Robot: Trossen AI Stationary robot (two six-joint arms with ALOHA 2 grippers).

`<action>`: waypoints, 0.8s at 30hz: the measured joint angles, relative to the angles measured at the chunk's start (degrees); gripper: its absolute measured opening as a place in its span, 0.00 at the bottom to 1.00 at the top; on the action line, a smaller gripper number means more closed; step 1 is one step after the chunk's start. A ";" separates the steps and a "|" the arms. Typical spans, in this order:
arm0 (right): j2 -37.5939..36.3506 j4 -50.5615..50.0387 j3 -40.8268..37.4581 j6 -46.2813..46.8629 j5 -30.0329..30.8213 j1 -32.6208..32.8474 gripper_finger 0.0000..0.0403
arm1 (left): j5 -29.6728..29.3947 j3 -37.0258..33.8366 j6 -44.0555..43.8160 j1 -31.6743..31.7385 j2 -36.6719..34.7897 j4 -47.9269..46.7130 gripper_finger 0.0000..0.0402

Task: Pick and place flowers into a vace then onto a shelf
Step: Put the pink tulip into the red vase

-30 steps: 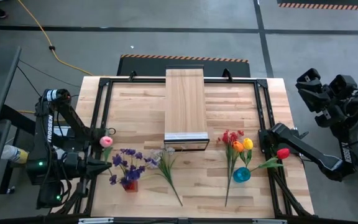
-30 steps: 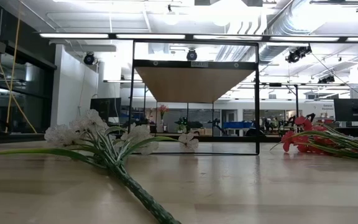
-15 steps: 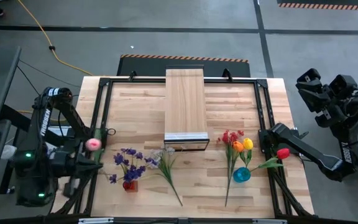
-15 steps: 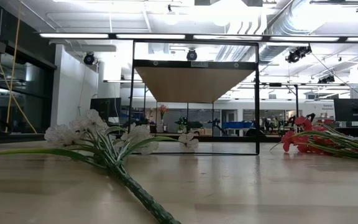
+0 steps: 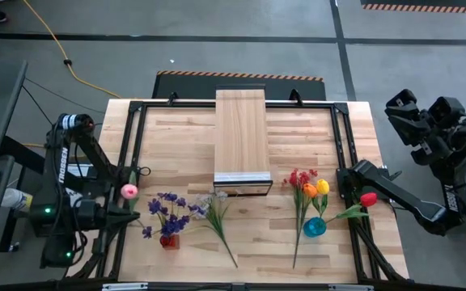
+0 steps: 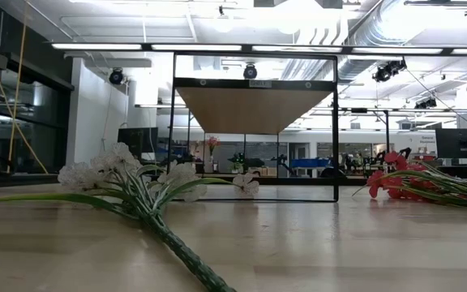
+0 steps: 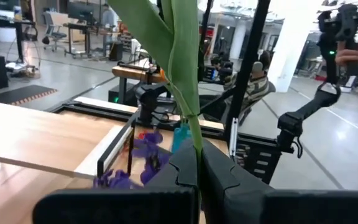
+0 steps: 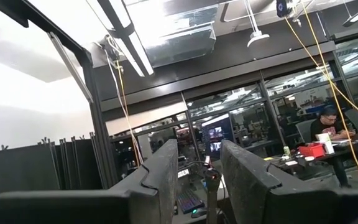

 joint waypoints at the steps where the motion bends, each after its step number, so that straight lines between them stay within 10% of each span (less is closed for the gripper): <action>1: 0.00 0.00 0.00 0.08 0.00 0.01 0.28 | -0.06 -0.81 -0.57 -0.02 0.00 0.12 0.08; 24: 0.00 0.00 0.00 0.60 0.15 0.01 0.28 | -0.08 -13.53 -13.85 4.88 0.04 8.39 0.08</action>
